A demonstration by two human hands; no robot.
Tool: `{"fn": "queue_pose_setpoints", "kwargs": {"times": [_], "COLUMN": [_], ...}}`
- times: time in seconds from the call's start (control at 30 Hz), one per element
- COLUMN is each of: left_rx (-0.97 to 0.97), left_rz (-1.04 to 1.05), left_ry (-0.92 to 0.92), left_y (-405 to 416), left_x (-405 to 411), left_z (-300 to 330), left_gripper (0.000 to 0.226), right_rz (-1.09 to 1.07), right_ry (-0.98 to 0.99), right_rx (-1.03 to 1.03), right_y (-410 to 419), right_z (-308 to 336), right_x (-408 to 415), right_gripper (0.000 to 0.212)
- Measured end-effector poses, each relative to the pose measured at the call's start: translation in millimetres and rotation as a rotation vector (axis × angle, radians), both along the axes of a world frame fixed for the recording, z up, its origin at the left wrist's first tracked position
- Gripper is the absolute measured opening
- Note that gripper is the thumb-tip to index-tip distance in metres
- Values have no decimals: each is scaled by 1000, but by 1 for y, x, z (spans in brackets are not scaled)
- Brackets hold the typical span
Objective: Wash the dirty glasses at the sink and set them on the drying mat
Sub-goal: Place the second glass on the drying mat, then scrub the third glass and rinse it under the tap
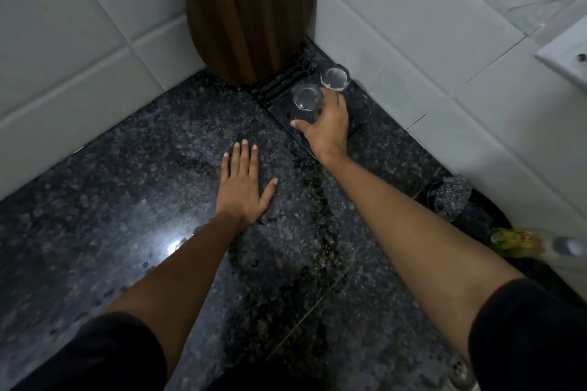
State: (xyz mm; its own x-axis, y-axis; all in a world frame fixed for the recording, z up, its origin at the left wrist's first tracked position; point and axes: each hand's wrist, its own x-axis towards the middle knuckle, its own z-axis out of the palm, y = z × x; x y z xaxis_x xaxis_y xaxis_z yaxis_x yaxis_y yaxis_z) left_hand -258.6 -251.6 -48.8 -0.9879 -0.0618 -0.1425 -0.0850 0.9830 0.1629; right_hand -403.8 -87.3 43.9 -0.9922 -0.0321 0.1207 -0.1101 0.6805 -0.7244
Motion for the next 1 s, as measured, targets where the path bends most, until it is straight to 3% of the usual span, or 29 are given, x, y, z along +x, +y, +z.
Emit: {"fn": "queue_pose_setpoints", "kwargs": {"times": [0.23,0.43,0.6,0.8,1.0], "left_rx": [7,12,92,248,308], "left_rz": [4,3,28,-107,-247], "left_ry": [13,-3,-71,35,31], "left_y": [0,1,15,90,184], "left_x": [1,2,0,28,89], "left_z": [2,5,20,56,69], "left_gripper": [89,90,82,75,86], "right_rz": [-52,-93,-60,-67,-72], "right_ry": [-15,-34,-21,85,118], "right_rx": [-68,-172,-99,-5,151], "right_y": [-1,11,50,138,232], "right_z": [-4,1,21,59,78], "right_x": [3,13,56,132,225], "right_gripper": [85,62,52,37,37]}}
